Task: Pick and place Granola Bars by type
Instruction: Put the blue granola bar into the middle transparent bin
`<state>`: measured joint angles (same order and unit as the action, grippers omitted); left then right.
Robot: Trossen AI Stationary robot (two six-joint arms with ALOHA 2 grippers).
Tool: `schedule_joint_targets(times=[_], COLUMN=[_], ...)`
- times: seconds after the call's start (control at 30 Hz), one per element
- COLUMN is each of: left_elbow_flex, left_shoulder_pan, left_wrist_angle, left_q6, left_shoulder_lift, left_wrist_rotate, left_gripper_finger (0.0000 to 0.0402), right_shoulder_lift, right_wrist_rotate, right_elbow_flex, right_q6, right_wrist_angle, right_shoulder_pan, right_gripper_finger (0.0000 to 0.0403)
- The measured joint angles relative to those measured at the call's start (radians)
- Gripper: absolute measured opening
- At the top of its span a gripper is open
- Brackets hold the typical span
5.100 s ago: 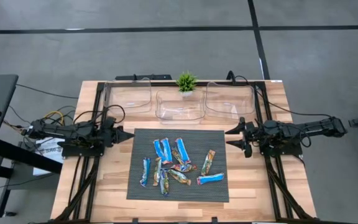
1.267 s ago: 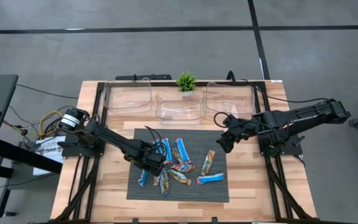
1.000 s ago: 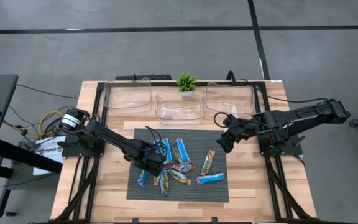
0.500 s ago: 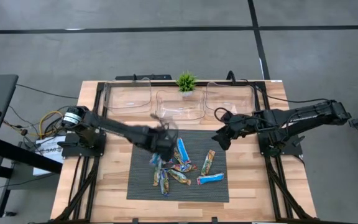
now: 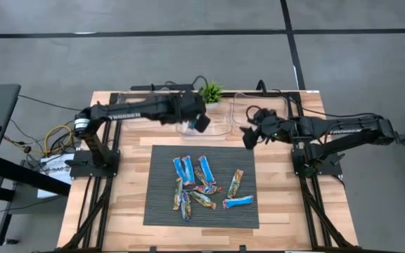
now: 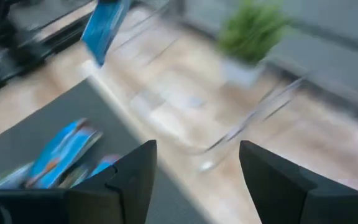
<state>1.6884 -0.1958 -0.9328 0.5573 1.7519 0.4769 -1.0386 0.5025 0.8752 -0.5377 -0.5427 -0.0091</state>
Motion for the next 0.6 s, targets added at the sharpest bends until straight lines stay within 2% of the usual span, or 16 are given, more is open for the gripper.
schedule_joint_targets(times=[0.1,0.33,0.6], left_elbow_flex=[-0.016,-0.053,-0.054], left_shoulder_pan=[-0.058,-0.135,-0.145], left_wrist_angle=[0.06,0.117,0.118], left_q6=[-0.058,-0.108,-0.131], left_shoulder_lift=[0.0,0.0,0.0], left_wrist_rotate=[-0.027,-0.11,-0.192], left_gripper_finger=[0.0011,0.0016,0.0095], right_shoulder_lift=[0.0,-0.001,-0.001], right_wrist_rotate=[0.043,0.018,0.012], right_elbow_flex=[0.008,0.008,0.008], right_q6=[0.017,0.017,0.018], right_wrist_angle=[-0.002,-0.003,-0.003], right_shoulder_pan=[-0.036,-0.085,-0.085], right_gripper_finger=[0.0223,0.0223,0.0223])
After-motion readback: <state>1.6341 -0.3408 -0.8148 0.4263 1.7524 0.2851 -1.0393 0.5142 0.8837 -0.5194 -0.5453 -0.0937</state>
